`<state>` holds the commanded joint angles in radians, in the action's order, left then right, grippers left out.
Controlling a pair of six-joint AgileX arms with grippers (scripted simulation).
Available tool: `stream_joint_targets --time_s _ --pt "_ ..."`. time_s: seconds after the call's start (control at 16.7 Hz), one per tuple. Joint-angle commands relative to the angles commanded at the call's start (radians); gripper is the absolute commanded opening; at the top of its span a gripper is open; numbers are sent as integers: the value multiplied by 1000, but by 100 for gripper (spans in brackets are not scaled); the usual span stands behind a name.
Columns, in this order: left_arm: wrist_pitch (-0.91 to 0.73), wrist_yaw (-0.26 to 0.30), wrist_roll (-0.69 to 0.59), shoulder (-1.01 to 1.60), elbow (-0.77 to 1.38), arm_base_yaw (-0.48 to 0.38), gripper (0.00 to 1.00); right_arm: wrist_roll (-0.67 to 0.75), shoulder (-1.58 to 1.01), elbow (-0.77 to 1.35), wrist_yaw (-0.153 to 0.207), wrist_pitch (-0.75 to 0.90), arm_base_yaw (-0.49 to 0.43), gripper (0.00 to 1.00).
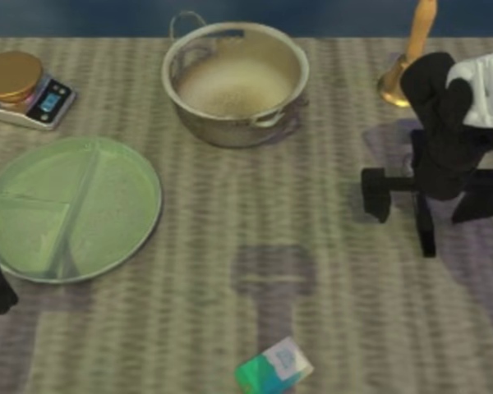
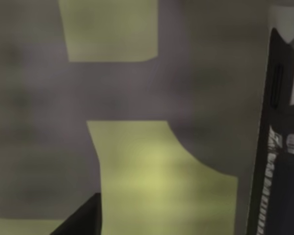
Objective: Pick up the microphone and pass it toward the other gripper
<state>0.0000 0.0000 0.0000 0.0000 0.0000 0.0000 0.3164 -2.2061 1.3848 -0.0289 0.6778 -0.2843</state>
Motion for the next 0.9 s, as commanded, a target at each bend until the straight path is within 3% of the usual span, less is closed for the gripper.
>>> stream_joint_targets --time_s 0.48,0.9 --pt "0 0 0 0 0 0 100 0 0 0 0 0 0 2" --pt "0 0 0 0 0 0 100 0 0 0 0 0 0 0"
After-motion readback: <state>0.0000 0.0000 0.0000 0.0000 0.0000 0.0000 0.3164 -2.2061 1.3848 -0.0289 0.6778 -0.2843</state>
